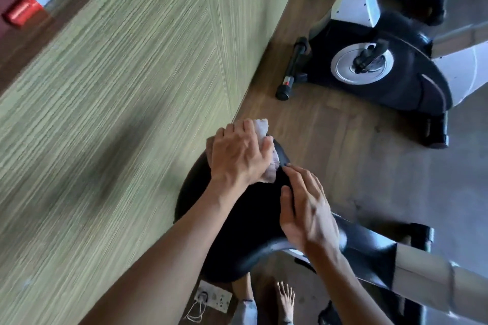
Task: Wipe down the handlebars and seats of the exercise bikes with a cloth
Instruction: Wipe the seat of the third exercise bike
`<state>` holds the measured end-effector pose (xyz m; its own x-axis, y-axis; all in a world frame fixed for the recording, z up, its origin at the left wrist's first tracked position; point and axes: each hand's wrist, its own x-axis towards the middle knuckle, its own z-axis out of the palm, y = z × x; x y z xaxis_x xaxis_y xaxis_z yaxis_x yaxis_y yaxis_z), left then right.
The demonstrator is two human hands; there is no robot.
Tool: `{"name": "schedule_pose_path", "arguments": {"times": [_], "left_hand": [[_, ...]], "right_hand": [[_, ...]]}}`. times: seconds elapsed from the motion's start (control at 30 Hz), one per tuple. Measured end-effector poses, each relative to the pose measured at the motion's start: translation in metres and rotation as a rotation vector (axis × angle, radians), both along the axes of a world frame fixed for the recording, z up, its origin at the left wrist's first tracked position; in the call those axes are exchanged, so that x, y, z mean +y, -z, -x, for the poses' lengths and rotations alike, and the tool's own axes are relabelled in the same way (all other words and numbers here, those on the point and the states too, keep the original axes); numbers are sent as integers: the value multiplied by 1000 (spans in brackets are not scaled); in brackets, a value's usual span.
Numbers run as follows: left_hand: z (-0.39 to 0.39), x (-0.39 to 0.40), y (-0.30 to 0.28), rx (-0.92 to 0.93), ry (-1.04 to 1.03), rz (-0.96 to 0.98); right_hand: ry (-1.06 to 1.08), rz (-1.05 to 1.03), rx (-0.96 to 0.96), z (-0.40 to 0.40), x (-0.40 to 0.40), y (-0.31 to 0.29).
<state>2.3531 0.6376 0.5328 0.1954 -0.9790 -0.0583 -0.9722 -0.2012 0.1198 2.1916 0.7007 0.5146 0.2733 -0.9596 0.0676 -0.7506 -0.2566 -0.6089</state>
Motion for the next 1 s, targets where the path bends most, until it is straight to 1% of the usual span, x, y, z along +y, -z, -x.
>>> {"name": "schedule_pose_path", "arguments": {"times": [0.07,0.17,0.27,0.33,0.43,0.53,0.6,0.7,0.77,0.87,1.0], "left_hand": [[19,-6,2,-9,115,40],[38,2,10,101,243,122],[39,33,16,158,302,196],[37,58,17,182,275,175],[34,87,17,171,140,146],[28,110,17,147,8,159],[25,124,20,135,-53,173],[24,142,23,115,-129,186],[26,149,25,109,-159,197],[25,148,25,85,-161,177],[23,111,22,76,-108,116]], "right_hand": [[52,33,-101,5,0,2],[175,72,-254,12,0,0],[196,100,-351,17,0,-1],[171,110,-375,19,0,-1],[56,136,-279,21,2,-3],[-160,156,-139,23,5,-4],[-272,186,-70,23,6,-2],[-379,219,-1,21,9,-1],[-392,201,9,19,11,1],[-331,127,-33,13,12,3],[-220,76,-134,6,14,-1]]}}
